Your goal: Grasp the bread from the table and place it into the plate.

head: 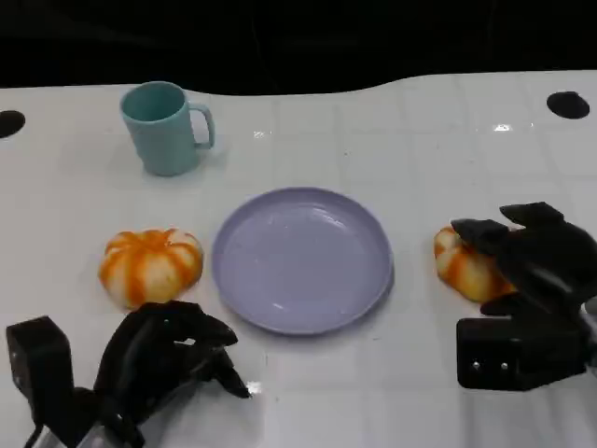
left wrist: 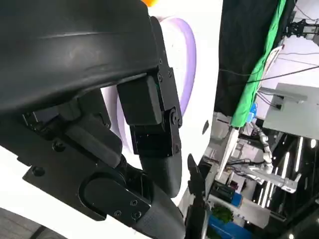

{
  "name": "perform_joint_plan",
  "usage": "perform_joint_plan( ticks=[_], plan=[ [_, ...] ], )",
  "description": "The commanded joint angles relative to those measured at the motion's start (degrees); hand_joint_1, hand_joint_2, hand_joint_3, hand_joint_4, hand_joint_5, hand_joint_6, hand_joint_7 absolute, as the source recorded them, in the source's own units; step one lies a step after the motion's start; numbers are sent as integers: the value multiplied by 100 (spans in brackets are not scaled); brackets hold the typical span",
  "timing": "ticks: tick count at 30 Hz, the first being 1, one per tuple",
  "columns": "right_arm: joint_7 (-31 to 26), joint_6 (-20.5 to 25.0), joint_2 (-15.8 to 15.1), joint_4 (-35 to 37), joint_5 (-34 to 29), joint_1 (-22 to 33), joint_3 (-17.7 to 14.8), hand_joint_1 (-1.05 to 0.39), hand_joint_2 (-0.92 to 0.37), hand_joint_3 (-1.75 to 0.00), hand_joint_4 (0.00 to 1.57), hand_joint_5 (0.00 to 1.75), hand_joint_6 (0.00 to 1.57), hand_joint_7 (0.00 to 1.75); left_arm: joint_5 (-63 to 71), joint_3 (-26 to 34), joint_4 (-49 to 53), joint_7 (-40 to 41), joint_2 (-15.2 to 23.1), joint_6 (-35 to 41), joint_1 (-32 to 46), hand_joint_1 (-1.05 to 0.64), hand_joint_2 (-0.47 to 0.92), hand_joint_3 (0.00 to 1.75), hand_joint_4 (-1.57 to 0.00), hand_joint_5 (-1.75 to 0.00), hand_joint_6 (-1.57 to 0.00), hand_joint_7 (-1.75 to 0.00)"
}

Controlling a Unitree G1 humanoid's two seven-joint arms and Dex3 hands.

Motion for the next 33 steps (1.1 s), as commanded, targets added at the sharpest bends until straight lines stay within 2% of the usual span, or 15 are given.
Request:
perform_joint_plan(
  ticks=[1,4,6,7,9,10,11,12,14,15,17,18,19,27,33],
  plan=[
    [-323,-30,96,655,17,-412,181,-46,-82,0,11,33,32,2,12,12,-41,-9,67,-51,29,-105,72,0,-157,-57,-157,-18],
    [-562,-207,160,1059,116,-594,237,-39,-86,-1,27,27,40,2,4,12,-55,-14,62,-44,41,-105,72,0,-157,-57,-157,-18],
    [-716,-347,201,1268,217,-675,227,-30,-88,-1,61,23,61,5,0,13,-69,-4,59,-28,50,-105,72,0,-157,-58,-157,-19],
    [-817,-457,223,1367,297,-701,199,-29,-89,-1,68,20,66,4,6,10,-77,3,60,-30,55,-105,72,0,-157,-58,-157,-19],
    [-1015,-681,249,1556,429,-751,173,-22,-91,-2,99,31,90,13,17,4,-88,13,61,-41,61,-105,72,0,-157,-58,-157,-19],
    [-1157,-830,255,1663,483,-778,170,-21,-91,-5,105,55,104,15,17,2,-95,14,61,-38,63,-105,72,0,-157,-58,-157,-19],
    [-1260,-933,257,1750,515,-805,182,-19,-91,-6,102,92,117,14,15,2,-100,13,60,-33,63,-105,72,0,-157,-58,-157,-19],
    [-1342,-1035,258,1848,538,-839,196,-18,-92,-6,101,103,121,14,11,5,-105,19,57,-25,64,-105,72,0,-157,-58,-157,-19],
    [-1513,-1162,258,2007,527,-900,254,-15,-90,-20,93,149,132,24,6,9,-105,14,55,-27,64,-105,72,0,-157,-58,-157,-19],
    [-1579,-1199,259,2065,514,-925,278,-15,-82,-41,90,164,118,59,8,8,-106,13,55,-31,65,-105,72,0,-157,-58,-157,-19],
    [-1775,-1277,254,2170,465,-983,336,-14,-69,-66,88,172,97,108,6,8,-105,21,51,-6,57,-105,72,0,-157,-58,-157,-19],
    [-1857,-1287,258,2218,450,-1014,363,-14,-63,-78,87,174,87,130,9,6,-110,32,48,6,57,-105,72,0,-157,-58,-157,-19],
    [-1970,-1328,259,2261,451,-1043,379,-14,-61,-81,86,174,83,137,6,6,-107,33,44,11,55,-105,72,0,-157,-58,-157,-19],
    [-2984,-1825,283,2443,542,-1226,324,-7,-48,-96,92,175,79,159,52,-25,-109,60,39,-37,69,-105,72,0,-157,-58,-157,-19],
    [-3089,-1999,278,2247,638,-1333,257,-9,-42,-109,96,175,83,150,62,-43,-149,86,38,-37,101,-105,72,0,-157,-59,-157,-20]
  ],
)
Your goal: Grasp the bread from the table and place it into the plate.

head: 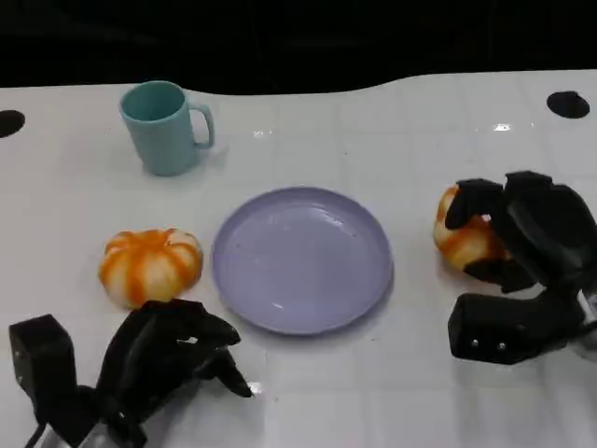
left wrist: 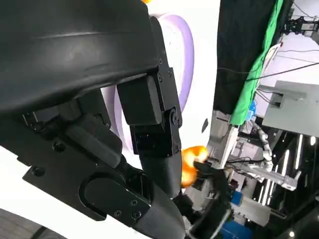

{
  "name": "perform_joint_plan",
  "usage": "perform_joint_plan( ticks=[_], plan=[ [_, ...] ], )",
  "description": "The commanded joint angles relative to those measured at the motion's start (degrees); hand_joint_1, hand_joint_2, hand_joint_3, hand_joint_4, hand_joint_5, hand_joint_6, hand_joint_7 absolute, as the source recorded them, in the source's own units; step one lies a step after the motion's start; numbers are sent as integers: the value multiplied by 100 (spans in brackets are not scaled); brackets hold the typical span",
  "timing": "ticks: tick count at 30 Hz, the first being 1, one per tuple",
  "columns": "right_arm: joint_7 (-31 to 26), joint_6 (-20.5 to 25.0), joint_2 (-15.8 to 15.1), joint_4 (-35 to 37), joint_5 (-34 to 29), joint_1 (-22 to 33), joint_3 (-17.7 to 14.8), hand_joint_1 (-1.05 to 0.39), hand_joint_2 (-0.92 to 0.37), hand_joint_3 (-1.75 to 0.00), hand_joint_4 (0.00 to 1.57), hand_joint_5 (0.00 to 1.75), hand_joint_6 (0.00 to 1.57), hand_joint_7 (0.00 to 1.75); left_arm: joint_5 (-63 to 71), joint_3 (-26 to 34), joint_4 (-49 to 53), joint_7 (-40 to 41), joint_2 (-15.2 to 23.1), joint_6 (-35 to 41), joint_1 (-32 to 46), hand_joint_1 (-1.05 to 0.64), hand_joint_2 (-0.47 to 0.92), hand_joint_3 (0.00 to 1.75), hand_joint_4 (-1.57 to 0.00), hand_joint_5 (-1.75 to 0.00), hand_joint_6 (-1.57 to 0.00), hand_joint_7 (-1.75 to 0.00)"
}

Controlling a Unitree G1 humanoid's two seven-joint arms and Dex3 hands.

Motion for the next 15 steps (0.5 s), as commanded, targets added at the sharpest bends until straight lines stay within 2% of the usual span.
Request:
perform_joint_plan(
  ticks=[1,6,7,9,15],
  plan=[
    [-59,-120,-31,-206,179,-131,-113,-8,-40,-111,97,175,84,151,8,18,-81,31,61,-21,93,-105,72,0,-157,-59,-157,-20],
    [41,-140,46,-534,301,-111,-174,-6,-33,-126,99,175,81,161,-31,46,-55,-15,66,-4,98,-105,72,0,-157,-58,-157,-20],
    [92,-155,48,-617,326,-105,-185,-8,-30,-131,98,175,84,153,-38,47,-61,-19,61,3,102,-105,71,0,-157,-58,-157,-19],
    [239,-199,65,-790,409,-95,-219,-9,-28,-134,97,175,85,148,-18,34,-75,-3,63,-18,113,-105,71,0,-157,-58,-157,-19],
    [639,-503,293,-1017,526,-252,-194,-8,-26,-141,100,175,86,154,3,26,-59,16,90,-38,101,-105,72,0,-157,-59,-157,-20]
  ],
)
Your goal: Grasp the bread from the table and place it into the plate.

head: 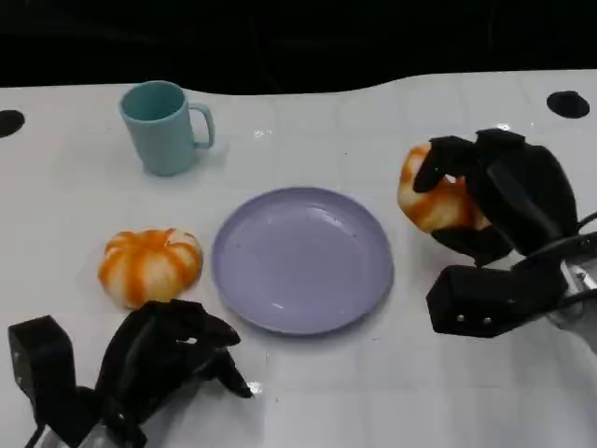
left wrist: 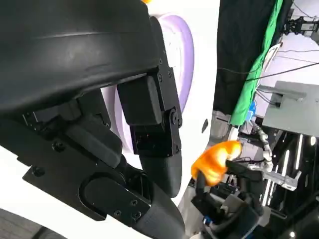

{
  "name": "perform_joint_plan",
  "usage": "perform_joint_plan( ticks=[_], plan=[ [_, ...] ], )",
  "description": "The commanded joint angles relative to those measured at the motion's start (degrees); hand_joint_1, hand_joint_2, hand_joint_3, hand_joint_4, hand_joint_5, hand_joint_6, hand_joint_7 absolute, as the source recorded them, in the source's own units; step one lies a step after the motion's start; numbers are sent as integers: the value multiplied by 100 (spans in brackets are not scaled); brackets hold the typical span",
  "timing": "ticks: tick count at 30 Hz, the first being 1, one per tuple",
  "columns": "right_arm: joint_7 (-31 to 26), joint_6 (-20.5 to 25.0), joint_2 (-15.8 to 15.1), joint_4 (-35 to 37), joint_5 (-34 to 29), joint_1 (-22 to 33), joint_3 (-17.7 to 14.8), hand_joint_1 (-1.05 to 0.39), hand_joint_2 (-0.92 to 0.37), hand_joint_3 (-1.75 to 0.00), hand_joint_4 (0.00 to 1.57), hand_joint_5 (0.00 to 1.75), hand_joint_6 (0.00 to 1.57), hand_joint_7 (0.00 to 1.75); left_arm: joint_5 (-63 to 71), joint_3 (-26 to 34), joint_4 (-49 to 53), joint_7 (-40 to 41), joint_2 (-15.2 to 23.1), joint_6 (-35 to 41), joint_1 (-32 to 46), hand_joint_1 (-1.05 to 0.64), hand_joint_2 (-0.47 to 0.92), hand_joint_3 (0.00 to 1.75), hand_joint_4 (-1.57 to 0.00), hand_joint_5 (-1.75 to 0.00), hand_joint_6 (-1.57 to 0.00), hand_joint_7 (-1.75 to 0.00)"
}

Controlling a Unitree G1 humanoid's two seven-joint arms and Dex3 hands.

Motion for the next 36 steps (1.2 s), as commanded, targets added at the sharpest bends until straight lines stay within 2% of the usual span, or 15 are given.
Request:
perform_joint_plan(
  ticks=[1,4,7,10,13,19,23,27,28,29,31,32,34,35,36],
  plan=[
    [331,-181,214,-86,137,-232,-3,-9,-25,-142,99,175,85,155,16,23,-23,19,88,-18,73,-105,72,0,-157,-59,-157,-20],
    [574,-306,397,-42,171,-356,28,-11,-26,-139,98,175,85,152,-3,27,-26,-7,89,9,82,-105,72,0,-157,-59,-157,-20],
    [744,-370,593,121,172,-483,66,-12,-28,-133,98,175,80,165,22,15,-29,6,86,-34,98,-105,72,0,-157,-59,-157,-20],
    [902,-432,794,359,162,-634,135,-13,-29,-131,98,175,78,168,22,11,-49,4,82,-47,111,-105,72,0,-157,-59,-157,-20],
    [1067,-378,947,545,157,-751,197,-16,-32,-131,99,175,89,141,10,12,-56,-17,88,-35,115,-105,72,0,-157,-59,-157,-20],
    [931,-535,1214,1022,89,-888,325,-15,-28,-130,98,175,89,141,6,24,-36,-8,89,-46,114,-105,72,0,-157,-59,-157,-19],
    [983,-591,1342,1256,110,-933,384,-16,-40,-116,94,175,92,115,28,10,-50,-1,87,-85,123,-105,72,0,-157,-59,-157,-19],
    [1029,-527,1414,1437,144,-981,402,-16,-41,-116,88,170,95,98,26,7,-48,3,85,-98,127,-105,73,0,-157,-59,-157,-19],
    [1084,-486,1425,1463,153,-991,400,-17,-41,-112,86,168,93,94,17,7,-52,-4,84,-86,127,-105,73,0,-157,-59,-157,-19],
    [1181,-458,1426,1471,177,-996,390,-21,-47,-97,79,152,87,80,15,6,-58,-2,83,-84,131,-105,73,0,-157,-59,-157,-19],
    [1385,-462,1420,1463,262,-983,345,-25,-56,-76,73,133,83,60,15,5,-66,12,79,-67,134,-105,73,0,-157,-59,-157,-19],
    [1524,-445,1414,1446,310,-974,322,-28,-61,-64,63,110,75,45,16,4,-71,24,77,-55,135,-105,72,0,-157,-59,-157,-20],
    [1783,-353,1387,1397,341,-970,329,-34,-72,-44,54,77,69,25,20,2,-64,22,78,-55,132,-105,72,0,-157,-59,-157,-20],
    [1914,-299,1375,1359,360,-963,330,-40,-82,-30,46,57,61,14,14,1,-73,11,80,-49,139,-105,72,0,-157,-59,-157,-20],
    [2024,-259,1369,1323,391,-950,319,-45,-87,-22,40,48,56,8,26,-6,-85,17,82,-64,147,-105,72,0,-157,-59,-157,-20]
  ],
)
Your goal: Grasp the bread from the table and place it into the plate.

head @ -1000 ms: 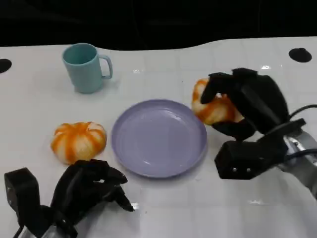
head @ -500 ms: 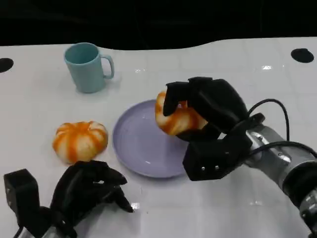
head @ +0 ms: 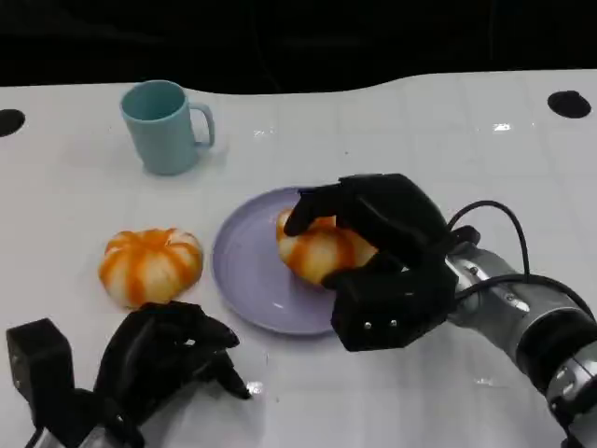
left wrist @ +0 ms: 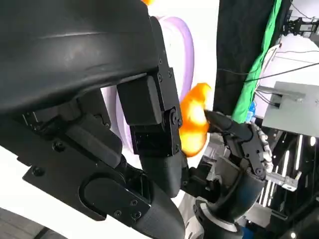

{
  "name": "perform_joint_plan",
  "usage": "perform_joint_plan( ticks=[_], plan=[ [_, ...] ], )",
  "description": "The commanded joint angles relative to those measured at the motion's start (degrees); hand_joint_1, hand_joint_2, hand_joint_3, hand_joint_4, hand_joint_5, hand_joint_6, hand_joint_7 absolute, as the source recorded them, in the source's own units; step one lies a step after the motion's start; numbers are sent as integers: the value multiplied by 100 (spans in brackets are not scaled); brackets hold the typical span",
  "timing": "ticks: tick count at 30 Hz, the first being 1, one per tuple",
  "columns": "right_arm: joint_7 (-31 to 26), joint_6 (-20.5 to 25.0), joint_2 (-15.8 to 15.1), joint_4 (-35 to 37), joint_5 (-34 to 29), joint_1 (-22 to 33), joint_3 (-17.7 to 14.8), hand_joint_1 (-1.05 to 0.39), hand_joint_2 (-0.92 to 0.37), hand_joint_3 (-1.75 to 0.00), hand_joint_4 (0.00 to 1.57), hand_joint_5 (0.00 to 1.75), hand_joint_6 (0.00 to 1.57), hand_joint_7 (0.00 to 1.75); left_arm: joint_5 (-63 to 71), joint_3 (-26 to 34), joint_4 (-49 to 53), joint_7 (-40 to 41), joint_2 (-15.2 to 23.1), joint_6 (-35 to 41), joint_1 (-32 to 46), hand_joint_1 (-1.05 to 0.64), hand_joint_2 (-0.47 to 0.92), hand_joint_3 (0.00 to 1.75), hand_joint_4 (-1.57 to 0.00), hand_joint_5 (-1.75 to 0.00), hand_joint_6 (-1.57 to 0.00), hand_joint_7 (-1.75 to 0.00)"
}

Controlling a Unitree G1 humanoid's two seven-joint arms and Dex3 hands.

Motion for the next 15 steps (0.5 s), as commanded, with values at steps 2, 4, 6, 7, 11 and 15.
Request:
perform_joint_plan(
  ticks=[2,4,6,7,11,15],
  plan=[
    [637,240,-81,-204,261,-65,-120,-53,-91,-18,29,36,46,2,48,-10,-68,24,78,-44,116,-105,73,0,-157,-59,-157,-20],
    [879,309,-99,-307,346,-29,-156,-59,-92,-19,19,31,37,0,50,-14,-70,31,79,-47,117,-105,73,1,-157,-59,-157,-20],
    [1103,377,-124,-430,418,10,-189,-66,-92,-25,9,27,28,0,46,-20,-77,44,77,-35,118,-105,73,0,-157,-59,-157,-20],
    [1183,400,-138,-493,447,32,-202,-67,-92,-26,7,27,26,0,44,-22,-81,51,74,-34,119,-105,73,0,-157,-59,-157,-20],
    [1408,467,-201,-746,515,130,-260,-71,-92,-27,2,26,23,0,30,-25,-66,23,68,-57,111,-105,73,0,-157,-59,-157,-20],
    [1541,541,-293,-1018,558,251,-282,-72,-92,-28,2,28,22,0,31,-24,-43,39,63,-59,100,-105,73,0,-157,-59,-157,-19]
  ],
)
